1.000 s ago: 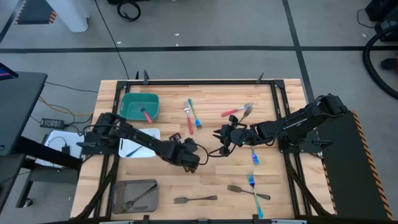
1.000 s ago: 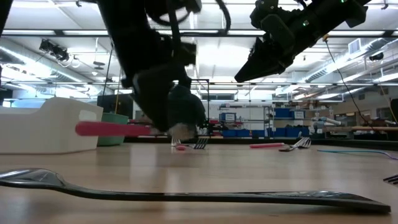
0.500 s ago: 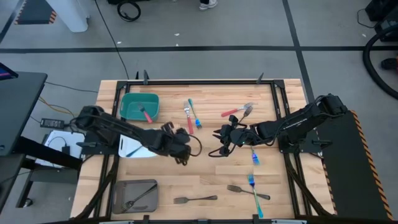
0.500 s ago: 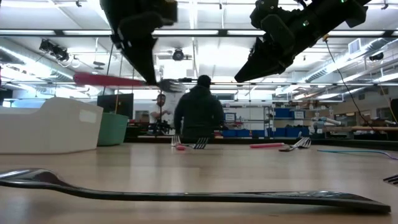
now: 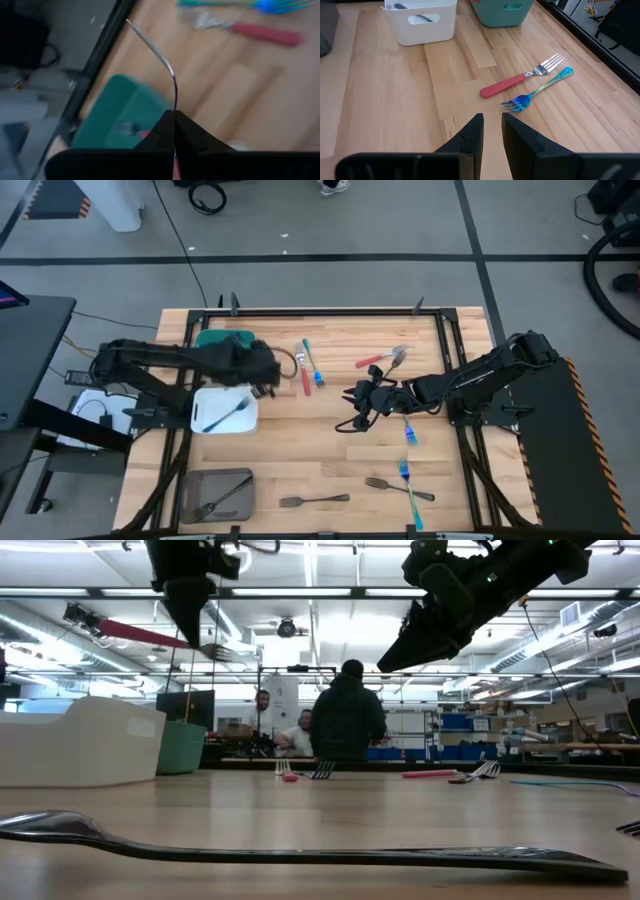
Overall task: Sort silverware by color (type)
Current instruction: Put the pink fork into the green bin
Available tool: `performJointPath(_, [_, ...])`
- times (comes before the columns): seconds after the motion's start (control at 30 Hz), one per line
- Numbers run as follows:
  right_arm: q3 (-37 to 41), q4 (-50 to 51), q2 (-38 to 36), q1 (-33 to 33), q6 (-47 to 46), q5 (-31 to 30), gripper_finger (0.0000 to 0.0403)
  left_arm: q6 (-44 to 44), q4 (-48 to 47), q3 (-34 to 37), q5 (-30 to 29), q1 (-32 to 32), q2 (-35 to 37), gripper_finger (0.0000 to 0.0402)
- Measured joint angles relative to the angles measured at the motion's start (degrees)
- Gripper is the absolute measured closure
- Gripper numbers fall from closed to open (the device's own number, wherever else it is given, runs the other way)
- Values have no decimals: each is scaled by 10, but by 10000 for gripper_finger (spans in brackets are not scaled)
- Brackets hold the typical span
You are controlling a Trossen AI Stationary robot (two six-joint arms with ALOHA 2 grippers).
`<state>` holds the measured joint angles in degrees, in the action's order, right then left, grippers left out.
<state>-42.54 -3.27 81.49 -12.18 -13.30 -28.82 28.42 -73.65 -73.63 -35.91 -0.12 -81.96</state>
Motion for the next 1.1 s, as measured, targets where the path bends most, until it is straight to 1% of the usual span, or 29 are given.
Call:
performJointPath(0.1, [0, 0, 0, 0, 0, 0, 325, -41, -38, 0, 1, 57, 8, 397])
performJointPath(0.17, [0, 1, 0, 0, 0, 0, 325, -83, -46, 0, 14, 97, 12, 397])
performJointPath(0.33, [0, 4, 0, 0, 0, 0, 325, -183, -47, 0, 102, 196, 13, 397])
performJointPath(0.5, [0, 6, 0, 0, 0, 0, 325, -241, -35, 0, 142, 267, 13, 397])
performJointPath(0.67, [0, 7, 0, 0, 0, 0, 325, -293, -16, 0, 190, 296, 13, 397])
performJointPath(0.9, [0, 7, 0, 0, -6, 4, 325, -311, -29, 1, 194, 323, 13, 397])
performJointPath(0.97, [0, 7, 0, 0, -6, 4, 325, -310, -22, 14, 193, 331, 14, 397])
performJointPath(1.1, [0, 7, 0, 0, -6, 11, 325, -318, 4, 69, 193, 345, 13, 397])
